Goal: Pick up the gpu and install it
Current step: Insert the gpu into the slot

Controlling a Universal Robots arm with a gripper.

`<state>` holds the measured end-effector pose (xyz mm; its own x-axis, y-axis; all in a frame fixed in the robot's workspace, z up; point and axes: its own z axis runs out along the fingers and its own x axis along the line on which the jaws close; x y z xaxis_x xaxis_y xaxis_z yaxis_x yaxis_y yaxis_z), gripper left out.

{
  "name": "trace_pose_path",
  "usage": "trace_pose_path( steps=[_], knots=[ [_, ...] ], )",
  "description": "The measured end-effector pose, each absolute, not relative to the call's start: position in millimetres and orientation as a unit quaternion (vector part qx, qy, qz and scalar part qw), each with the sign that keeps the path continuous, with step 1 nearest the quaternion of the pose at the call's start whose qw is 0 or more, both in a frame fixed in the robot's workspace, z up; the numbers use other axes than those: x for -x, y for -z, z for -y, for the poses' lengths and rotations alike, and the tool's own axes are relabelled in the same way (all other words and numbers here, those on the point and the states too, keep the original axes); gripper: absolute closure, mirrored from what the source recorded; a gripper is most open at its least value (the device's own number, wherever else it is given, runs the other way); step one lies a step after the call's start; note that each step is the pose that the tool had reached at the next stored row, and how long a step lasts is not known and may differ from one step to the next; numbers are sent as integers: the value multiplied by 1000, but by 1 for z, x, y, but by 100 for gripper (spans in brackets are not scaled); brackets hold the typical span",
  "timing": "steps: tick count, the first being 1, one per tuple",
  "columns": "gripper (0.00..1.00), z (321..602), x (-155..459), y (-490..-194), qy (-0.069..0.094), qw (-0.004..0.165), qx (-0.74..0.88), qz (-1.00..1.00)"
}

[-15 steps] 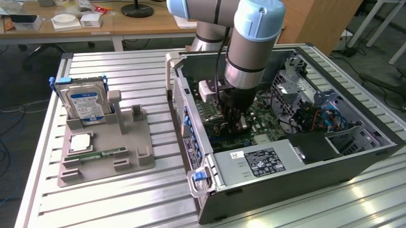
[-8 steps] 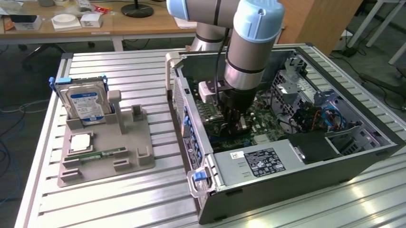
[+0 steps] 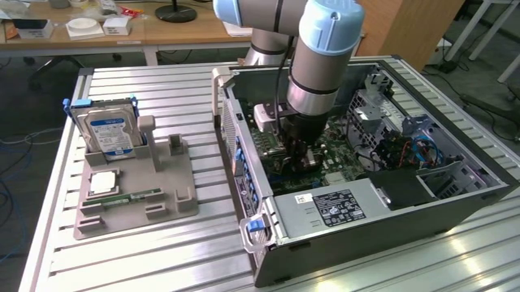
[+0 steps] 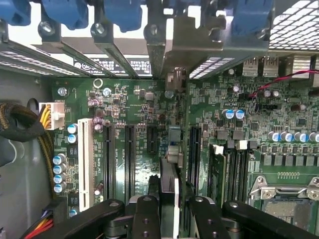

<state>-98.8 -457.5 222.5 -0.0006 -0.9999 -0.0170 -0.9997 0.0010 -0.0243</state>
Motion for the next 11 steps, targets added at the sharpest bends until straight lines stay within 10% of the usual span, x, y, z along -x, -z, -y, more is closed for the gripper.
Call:
trace_pose_path(
  steps=[11],
  knots=[
    [66, 458, 99, -268, 3, 13, 707, -707]
  ],
)
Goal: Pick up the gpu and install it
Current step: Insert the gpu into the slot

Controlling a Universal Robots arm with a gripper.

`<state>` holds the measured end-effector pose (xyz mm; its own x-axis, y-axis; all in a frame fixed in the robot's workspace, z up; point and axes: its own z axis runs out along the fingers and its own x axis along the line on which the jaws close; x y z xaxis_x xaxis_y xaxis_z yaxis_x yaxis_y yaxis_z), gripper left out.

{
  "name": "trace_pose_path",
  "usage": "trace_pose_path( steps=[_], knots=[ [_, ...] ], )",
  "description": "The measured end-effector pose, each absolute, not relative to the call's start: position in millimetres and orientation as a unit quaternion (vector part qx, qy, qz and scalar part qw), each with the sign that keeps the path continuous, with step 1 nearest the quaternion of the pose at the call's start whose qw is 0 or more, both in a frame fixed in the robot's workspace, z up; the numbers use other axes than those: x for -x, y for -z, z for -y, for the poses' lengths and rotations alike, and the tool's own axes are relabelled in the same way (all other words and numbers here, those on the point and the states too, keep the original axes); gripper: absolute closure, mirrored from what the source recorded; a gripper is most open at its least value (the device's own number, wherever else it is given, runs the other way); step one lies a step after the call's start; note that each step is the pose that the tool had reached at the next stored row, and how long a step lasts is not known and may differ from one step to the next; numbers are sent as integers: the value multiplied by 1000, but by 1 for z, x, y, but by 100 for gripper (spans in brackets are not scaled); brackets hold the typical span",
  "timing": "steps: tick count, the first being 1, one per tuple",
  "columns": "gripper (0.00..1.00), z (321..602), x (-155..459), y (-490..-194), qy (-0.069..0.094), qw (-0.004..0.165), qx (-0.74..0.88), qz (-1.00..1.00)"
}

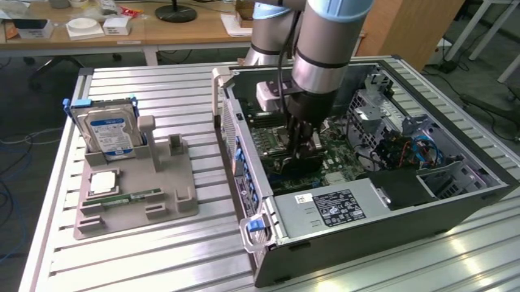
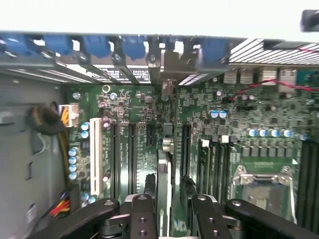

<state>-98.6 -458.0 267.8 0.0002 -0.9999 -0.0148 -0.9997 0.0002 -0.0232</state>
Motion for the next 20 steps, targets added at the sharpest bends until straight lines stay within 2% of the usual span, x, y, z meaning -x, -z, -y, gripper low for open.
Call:
trace_pose_path(
  steps=[6, 8, 13, 20],
  knots=[
    [67, 458, 98, -286, 3, 14, 707, -707],
    [80, 458, 98, -288, 3, 14, 707, -707],
    [90, 458, 99, -288, 3, 14, 707, -707],
    [90, 458, 110, -289, 3, 14, 707, -707]
  ],
)
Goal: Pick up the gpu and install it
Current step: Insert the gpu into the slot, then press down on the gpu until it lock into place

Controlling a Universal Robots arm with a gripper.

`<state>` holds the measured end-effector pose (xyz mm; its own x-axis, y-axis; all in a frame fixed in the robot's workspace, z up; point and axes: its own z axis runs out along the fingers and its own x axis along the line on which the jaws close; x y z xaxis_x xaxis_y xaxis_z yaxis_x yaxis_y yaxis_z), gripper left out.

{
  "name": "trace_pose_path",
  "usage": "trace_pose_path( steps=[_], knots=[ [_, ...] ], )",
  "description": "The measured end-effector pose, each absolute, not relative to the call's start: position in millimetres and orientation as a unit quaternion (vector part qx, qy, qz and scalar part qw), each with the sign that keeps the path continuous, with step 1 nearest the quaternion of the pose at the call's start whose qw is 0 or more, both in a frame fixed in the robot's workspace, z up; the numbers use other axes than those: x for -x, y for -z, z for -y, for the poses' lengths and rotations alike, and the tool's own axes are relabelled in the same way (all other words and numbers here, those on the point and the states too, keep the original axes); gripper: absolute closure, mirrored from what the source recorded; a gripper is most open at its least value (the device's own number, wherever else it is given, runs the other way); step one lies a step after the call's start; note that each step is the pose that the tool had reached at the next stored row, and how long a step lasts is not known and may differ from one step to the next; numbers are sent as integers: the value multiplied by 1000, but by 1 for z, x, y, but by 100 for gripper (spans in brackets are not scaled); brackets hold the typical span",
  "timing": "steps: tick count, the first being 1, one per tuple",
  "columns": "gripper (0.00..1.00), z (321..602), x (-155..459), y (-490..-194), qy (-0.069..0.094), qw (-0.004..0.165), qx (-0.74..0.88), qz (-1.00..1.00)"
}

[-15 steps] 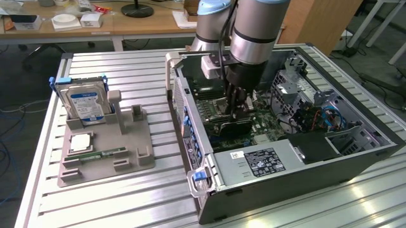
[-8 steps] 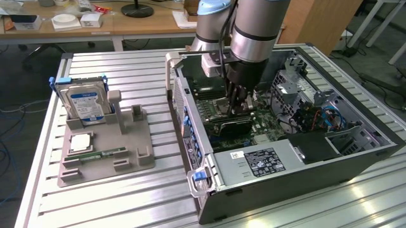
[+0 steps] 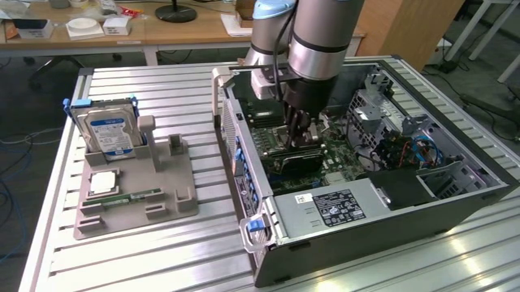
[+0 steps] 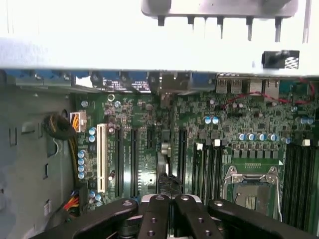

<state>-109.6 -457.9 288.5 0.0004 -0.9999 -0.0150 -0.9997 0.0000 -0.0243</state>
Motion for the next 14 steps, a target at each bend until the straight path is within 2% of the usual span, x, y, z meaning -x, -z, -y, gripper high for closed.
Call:
trace_pose_path(
  steps=[14],
  knots=[
    [90, 456, 133, -306, 8, 9, 707, -707]
  ],
)
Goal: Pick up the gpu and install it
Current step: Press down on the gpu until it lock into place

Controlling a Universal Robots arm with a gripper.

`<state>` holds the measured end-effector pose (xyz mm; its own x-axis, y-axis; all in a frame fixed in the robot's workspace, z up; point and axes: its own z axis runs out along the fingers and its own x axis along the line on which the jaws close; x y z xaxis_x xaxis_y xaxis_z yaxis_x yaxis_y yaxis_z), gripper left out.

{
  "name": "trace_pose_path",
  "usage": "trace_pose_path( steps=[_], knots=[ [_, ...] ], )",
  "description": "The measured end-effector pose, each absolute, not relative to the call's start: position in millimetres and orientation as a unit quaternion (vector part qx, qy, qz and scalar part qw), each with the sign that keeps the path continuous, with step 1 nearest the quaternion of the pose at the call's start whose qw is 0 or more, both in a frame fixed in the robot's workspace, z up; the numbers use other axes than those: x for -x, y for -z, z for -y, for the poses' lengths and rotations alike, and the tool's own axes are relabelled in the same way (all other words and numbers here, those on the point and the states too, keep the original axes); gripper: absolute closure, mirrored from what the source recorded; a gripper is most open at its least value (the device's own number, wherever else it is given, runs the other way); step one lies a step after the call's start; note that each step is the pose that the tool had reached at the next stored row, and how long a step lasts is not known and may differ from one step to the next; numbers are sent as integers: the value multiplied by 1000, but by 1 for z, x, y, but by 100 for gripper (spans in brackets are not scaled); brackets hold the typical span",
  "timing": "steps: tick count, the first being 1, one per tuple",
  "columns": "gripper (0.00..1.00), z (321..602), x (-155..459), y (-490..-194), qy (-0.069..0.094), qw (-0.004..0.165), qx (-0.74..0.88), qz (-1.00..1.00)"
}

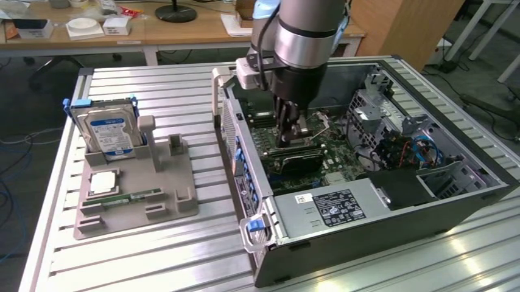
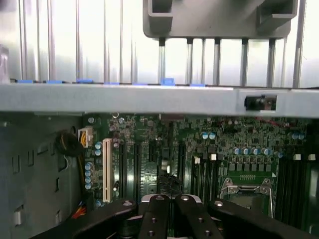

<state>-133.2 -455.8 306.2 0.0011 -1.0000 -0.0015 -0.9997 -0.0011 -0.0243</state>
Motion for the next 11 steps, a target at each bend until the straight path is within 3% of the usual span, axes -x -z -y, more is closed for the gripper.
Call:
trace_pose_path(
  steps=[11],
  knots=[
    [90, 446, 160, -306, 12, 5, 707, -707]
  ],
)
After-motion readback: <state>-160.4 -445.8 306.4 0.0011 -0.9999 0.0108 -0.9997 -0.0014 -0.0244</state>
